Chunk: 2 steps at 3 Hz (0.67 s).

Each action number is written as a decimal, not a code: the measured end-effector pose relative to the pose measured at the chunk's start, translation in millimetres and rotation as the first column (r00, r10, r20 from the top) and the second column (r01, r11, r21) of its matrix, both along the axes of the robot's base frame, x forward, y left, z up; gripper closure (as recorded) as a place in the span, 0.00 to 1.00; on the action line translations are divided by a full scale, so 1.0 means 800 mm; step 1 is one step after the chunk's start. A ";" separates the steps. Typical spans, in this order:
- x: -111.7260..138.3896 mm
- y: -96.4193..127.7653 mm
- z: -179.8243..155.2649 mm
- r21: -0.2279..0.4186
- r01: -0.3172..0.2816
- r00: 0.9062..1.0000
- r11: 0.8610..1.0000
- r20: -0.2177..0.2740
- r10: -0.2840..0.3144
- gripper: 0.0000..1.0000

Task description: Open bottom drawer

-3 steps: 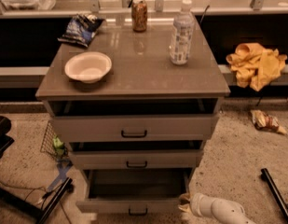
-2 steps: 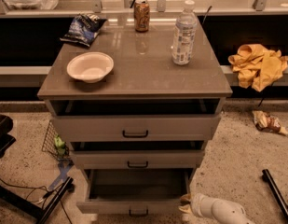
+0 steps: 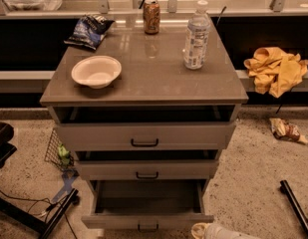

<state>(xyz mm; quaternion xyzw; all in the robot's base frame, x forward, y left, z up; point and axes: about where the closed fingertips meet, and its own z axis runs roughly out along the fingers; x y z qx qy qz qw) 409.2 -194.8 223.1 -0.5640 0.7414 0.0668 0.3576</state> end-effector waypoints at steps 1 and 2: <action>0.000 0.005 0.000 0.002 -0.011 1.000 1.000 -0.001 0.011 0.98; 0.005 0.017 0.002 0.007 -0.041 0.999 0.999 0.004 0.041 0.76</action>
Offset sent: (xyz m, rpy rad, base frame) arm 0.0107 0.0152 0.0041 0.0113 -0.0127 0.0751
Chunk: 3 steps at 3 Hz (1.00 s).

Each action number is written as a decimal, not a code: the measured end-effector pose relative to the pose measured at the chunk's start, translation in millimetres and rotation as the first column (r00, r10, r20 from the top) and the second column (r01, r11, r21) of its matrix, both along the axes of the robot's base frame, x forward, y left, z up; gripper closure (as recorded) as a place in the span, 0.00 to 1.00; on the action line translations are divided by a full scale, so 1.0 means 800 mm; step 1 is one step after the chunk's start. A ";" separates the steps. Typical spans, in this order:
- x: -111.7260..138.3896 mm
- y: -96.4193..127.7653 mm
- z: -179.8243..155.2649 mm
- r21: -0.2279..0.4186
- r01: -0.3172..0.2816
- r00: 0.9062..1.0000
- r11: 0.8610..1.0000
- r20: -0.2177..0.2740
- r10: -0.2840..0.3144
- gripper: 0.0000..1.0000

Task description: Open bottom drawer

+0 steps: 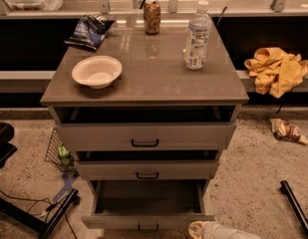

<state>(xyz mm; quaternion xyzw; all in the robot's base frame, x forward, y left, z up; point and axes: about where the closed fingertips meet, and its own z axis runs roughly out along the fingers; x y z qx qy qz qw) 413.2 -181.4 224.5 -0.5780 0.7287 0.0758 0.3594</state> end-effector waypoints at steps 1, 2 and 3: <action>0.020 0.020 0.013 0.044 -0.041 0.999 0.998 0.011 0.041 0.53; 0.072 0.041 0.048 0.148 -0.088 0.996 0.985 0.041 0.082 0.30; 0.081 0.040 0.057 0.170 -0.118 0.993 0.978 0.037 0.114 0.07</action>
Offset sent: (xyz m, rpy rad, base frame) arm 0.1102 0.0496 0.0806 0.2870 -0.0571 0.1823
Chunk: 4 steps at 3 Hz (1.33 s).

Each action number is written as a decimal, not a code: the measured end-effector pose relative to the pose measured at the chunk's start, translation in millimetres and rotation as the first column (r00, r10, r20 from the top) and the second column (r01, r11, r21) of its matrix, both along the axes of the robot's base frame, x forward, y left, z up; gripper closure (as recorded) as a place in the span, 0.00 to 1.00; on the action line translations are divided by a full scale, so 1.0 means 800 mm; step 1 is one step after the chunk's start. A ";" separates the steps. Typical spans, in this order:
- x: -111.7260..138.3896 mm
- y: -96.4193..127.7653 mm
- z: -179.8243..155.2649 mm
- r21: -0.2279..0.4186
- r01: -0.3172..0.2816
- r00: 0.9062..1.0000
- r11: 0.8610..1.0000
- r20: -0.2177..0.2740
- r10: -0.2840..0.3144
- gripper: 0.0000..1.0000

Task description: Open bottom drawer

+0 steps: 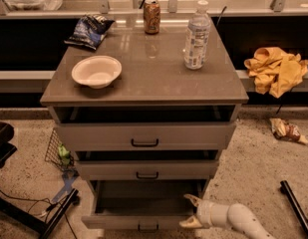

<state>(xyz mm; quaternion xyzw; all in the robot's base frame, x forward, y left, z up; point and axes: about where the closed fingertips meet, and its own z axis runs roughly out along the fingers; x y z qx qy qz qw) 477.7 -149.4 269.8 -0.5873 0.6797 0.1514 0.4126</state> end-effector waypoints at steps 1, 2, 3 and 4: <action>0.001 0.001 -0.005 0.005 0.015 1.000 1.000 -0.010 -0.015 0.00; -0.002 -0.017 -0.025 0.038 0.067 0.997 0.997 -0.034 -0.066 0.00; -0.010 -0.055 -0.069 0.091 0.148 0.985 0.985 -0.099 -0.139 0.03; -0.014 -0.073 -0.095 0.105 0.183 0.976 0.978 -0.139 -0.167 0.11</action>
Offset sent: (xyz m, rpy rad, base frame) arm -0.0060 -0.0538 -0.0525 0.1093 0.0776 -0.1824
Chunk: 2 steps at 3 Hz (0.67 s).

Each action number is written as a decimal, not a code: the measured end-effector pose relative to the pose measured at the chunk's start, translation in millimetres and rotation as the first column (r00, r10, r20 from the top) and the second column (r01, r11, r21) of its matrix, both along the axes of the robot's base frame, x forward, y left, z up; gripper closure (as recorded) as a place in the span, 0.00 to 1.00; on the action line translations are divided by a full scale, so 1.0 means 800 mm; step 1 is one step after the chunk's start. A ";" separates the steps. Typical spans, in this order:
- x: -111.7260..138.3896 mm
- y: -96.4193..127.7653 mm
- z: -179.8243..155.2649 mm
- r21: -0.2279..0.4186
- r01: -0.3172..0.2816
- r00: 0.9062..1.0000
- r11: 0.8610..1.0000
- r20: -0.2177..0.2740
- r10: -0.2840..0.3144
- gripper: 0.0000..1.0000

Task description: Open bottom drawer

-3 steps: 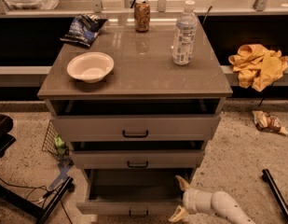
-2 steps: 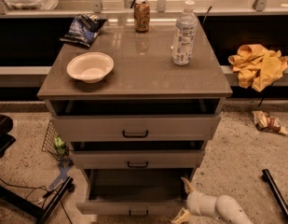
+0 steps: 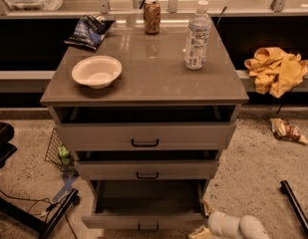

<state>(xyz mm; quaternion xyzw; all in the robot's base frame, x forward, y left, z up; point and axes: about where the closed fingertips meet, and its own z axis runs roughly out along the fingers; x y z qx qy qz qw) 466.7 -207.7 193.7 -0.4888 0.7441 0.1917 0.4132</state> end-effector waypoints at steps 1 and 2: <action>0.001 0.001 -0.001 0.001 0.000 1.000 1.000 0.000 0.000 0.28; 0.000 0.005 -0.001 0.003 -0.003 1.000 1.000 -0.001 0.003 0.52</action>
Offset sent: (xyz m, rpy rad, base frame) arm 0.0005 0.0011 -0.0003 0.0007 -0.0003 0.0004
